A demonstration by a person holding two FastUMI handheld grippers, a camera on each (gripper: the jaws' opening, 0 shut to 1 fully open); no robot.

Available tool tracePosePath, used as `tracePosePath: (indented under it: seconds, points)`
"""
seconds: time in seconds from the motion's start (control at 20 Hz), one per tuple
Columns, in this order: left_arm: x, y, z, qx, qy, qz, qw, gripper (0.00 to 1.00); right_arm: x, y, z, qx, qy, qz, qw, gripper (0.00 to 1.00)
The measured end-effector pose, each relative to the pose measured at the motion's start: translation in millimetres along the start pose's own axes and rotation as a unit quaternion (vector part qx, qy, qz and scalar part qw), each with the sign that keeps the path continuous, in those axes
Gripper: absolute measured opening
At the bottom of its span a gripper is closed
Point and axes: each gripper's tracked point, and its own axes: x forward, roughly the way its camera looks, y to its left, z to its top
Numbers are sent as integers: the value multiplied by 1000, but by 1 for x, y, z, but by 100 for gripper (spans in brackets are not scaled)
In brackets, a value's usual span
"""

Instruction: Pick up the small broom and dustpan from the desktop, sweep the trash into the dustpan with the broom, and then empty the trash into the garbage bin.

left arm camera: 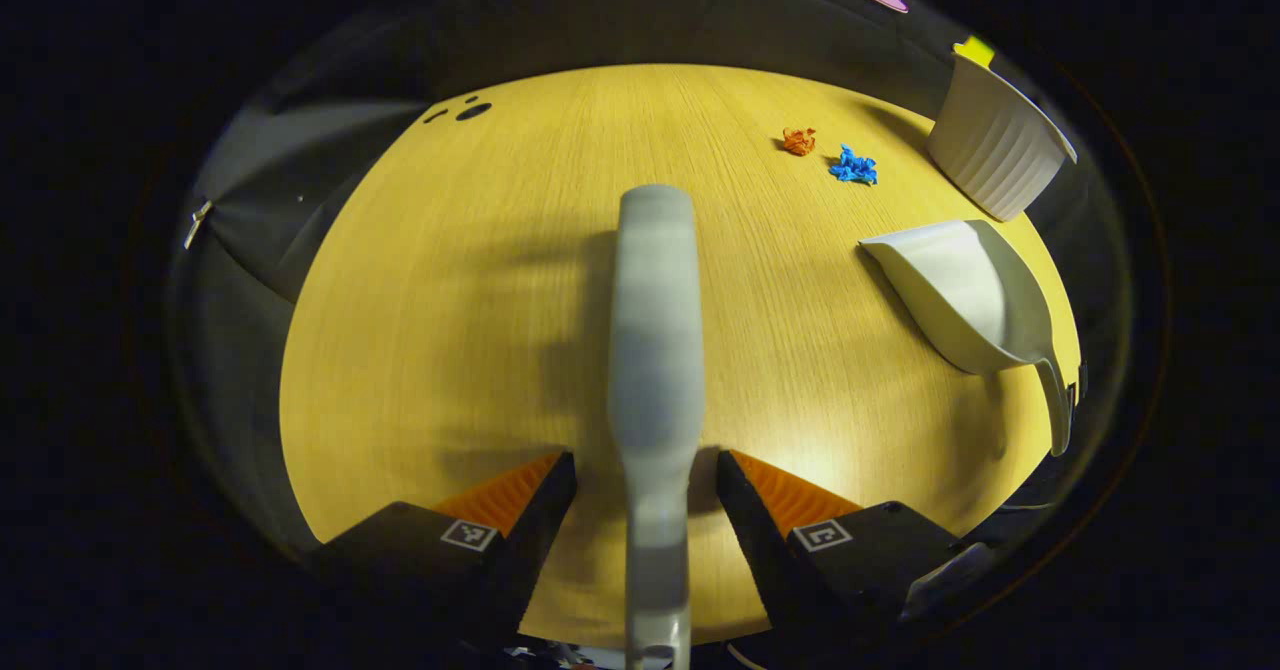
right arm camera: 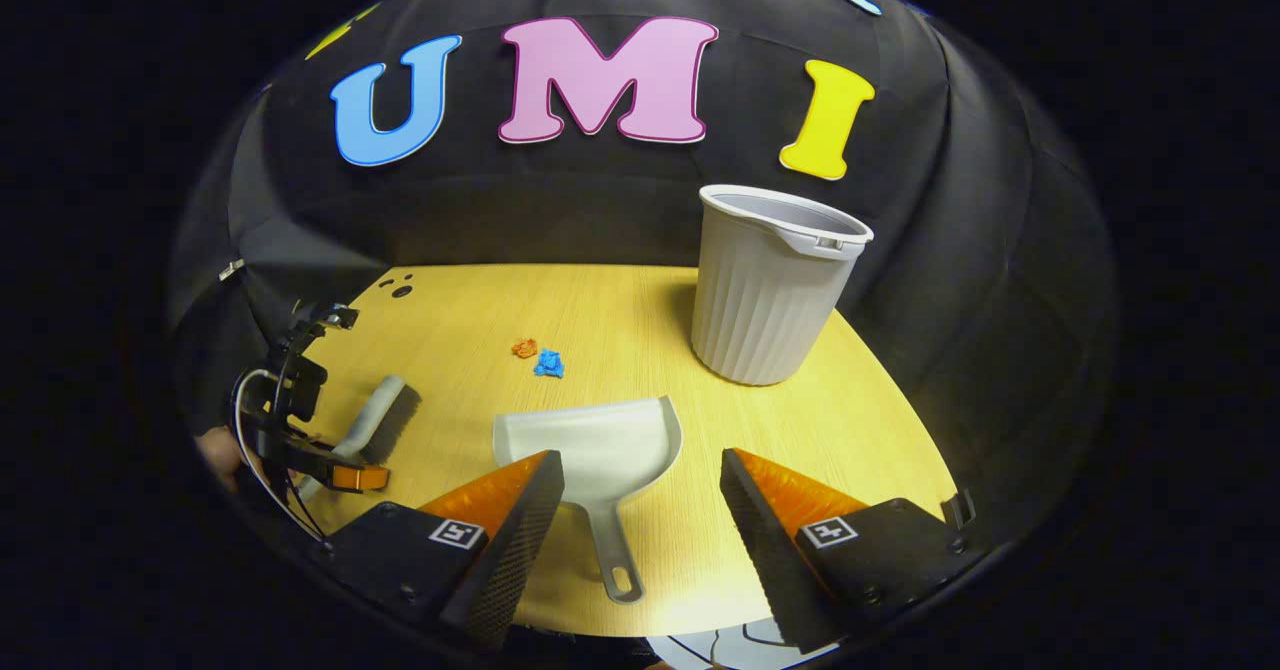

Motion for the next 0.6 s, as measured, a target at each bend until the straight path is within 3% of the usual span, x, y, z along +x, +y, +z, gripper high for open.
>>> tracePosePath:
  seconds: [0.25,0.35,0.4,0.5,0.6]
  points:
    - [2,-2,6,-4,-7,0,1000,76,2,7,-12,0,21,5,1000,98]
    - [4,-1,8,-6,-13,2,1000,64,5,9,-17,4,30,8,999,98]
    - [5,0,8,-11,-17,3,1000,51,7,10,-20,6,37,10,999,98]
    - [5,0,8,-17,-23,4,1000,35,13,15,-28,5,54,19,998,98]
    - [5,1,10,-17,-31,0,999,30,19,19,-37,4,75,26,997,98]
